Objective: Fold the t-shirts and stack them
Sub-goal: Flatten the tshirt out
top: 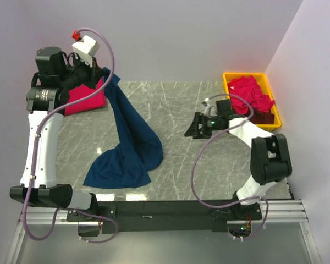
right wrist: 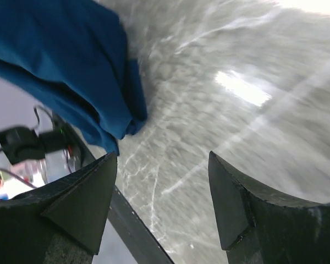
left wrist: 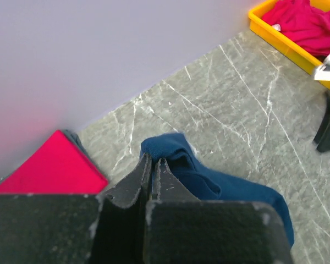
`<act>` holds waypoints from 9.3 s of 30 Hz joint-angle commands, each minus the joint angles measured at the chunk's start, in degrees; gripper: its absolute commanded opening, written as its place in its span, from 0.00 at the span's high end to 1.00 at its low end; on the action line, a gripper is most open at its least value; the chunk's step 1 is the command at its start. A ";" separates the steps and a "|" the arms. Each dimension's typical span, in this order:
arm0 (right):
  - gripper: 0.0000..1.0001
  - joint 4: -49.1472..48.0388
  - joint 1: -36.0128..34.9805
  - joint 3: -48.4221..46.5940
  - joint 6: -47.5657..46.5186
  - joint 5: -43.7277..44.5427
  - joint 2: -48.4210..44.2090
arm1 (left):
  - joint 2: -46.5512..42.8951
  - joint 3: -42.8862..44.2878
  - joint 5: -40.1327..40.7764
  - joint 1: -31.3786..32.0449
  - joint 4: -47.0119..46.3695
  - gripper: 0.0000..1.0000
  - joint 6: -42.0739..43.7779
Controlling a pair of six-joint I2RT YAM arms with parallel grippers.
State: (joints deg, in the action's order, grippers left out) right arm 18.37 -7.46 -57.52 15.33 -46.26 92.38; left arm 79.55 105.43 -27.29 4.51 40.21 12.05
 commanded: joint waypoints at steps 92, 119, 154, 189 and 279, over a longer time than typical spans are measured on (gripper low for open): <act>1.00 7.39 -2.29 -40.66 -34.23 40.46 -23.93 | -14.17 -6.38 10.24 -19.10 -12.69 0.99 -14.25; 1.00 -29.95 -1.50 -73.01 -32.73 55.83 12.39 | 17.13 12.71 11.91 -19.01 -64.86 0.99 -32.80; 1.00 15.79 -1.32 8.28 -75.00 26.58 -26.86 | -15.99 -52.86 -10.96 -21.74 31.84 0.99 70.36; 0.72 21.80 -3.35 -7.00 -42.23 34.48 7.90 | 7.73 -54.45 6.63 0.66 -9.18 0.68 22.05; 0.70 32.60 -3.17 -12.00 -42.84 35.80 8.52 | -22.17 -57.36 7.61 11.06 28.63 0.60 53.08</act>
State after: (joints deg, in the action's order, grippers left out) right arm 48.23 -10.85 -68.20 -26.72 -10.13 104.20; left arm 55.92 42.41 -18.79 17.04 71.59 68.79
